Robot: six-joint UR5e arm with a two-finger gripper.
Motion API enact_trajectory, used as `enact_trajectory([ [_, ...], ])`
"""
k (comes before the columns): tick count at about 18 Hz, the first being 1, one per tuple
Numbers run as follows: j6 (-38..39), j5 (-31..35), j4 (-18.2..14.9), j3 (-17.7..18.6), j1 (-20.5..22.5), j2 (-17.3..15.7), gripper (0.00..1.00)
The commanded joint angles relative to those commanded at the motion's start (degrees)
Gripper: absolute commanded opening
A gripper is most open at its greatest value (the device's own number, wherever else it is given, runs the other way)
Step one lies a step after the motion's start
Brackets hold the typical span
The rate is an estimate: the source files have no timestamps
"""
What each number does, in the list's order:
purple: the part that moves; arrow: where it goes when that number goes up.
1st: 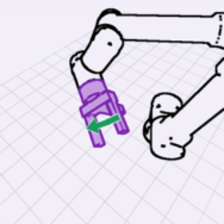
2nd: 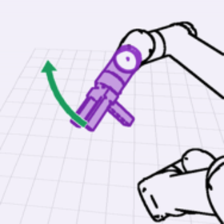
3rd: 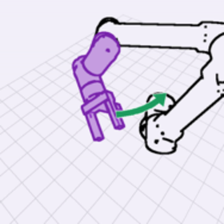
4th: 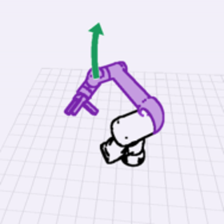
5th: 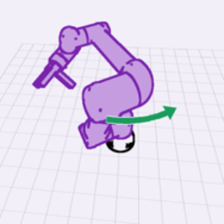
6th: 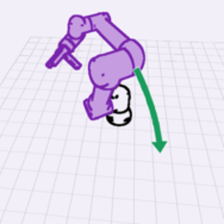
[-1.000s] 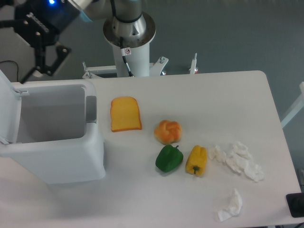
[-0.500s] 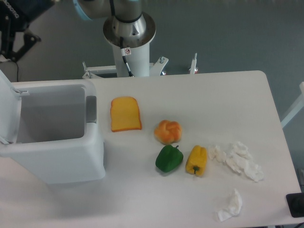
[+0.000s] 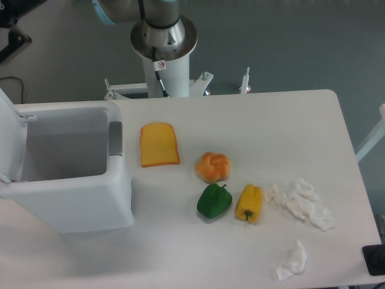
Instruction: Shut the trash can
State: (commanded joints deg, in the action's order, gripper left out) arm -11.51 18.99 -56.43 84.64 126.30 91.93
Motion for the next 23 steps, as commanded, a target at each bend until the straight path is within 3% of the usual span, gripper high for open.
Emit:
enact_trajectory([
  [23, 0.44, -0.01, -0.09, 0.62, -7.73, 1.58, 1.0],
])
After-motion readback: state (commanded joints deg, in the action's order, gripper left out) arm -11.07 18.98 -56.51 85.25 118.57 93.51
